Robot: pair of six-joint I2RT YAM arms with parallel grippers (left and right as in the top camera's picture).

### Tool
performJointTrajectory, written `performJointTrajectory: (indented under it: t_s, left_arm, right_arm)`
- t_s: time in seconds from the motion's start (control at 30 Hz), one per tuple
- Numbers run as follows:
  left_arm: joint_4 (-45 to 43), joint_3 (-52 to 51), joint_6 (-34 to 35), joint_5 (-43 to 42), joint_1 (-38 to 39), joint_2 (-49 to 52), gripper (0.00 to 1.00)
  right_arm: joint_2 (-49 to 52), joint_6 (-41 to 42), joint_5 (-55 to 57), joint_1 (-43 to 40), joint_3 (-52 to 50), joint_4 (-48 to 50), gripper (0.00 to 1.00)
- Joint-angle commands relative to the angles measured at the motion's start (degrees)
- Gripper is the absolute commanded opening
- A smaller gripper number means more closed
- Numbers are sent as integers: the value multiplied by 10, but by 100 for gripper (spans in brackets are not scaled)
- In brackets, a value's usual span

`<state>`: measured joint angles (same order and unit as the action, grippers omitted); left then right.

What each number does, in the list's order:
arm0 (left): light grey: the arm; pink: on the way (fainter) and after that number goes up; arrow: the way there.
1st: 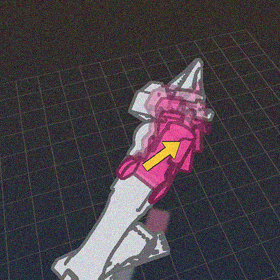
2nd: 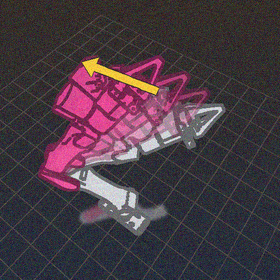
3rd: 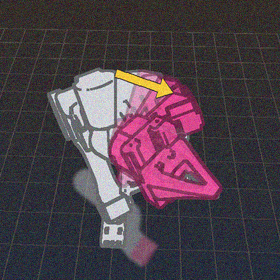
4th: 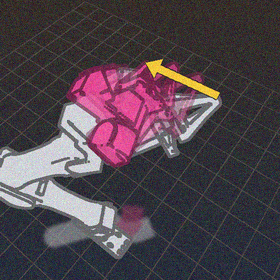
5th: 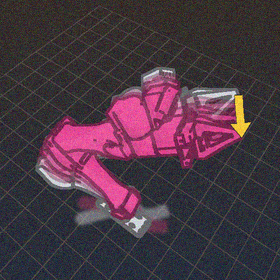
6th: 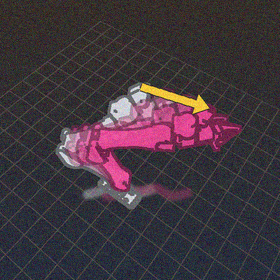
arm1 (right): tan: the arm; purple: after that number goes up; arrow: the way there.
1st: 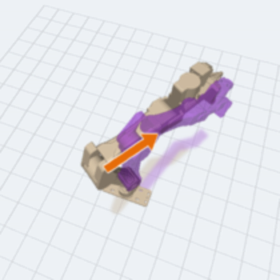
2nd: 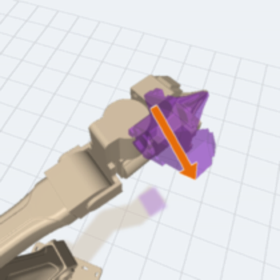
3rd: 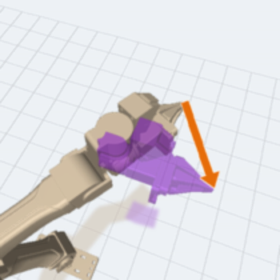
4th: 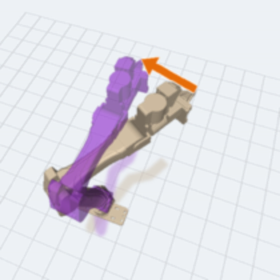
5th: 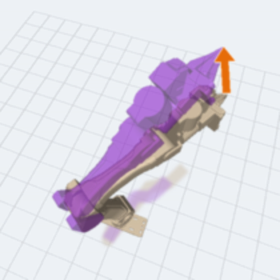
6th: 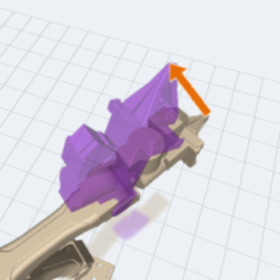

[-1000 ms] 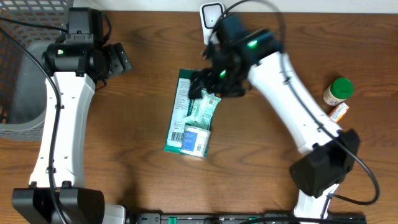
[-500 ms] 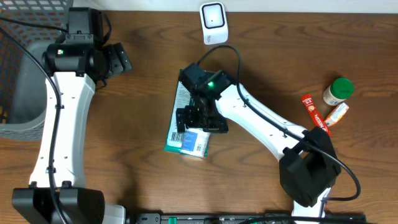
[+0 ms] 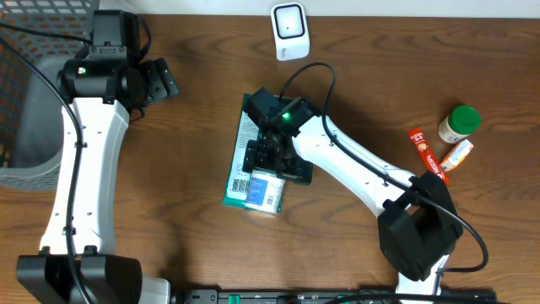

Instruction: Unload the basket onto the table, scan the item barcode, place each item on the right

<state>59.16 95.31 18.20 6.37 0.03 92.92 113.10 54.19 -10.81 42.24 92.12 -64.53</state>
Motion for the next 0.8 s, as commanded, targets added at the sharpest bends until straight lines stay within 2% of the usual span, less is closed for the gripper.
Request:
performJointTrajectory:
  t_s: [0.0, 0.33, 0.77]
  left_arm:
    - [2, -4, 1, 5, -3, 5, 96]
    - [2, -4, 1, 5, -3, 5, 96]
    - [2, -4, 1, 5, -3, 5, 96]
  right_arm:
    - [1, 61, 9, 4, -9, 2, 99]
    - [1, 75, -15, 6, -55, 79, 99]
    - [1, 13, -40, 14, -103, 158, 99]
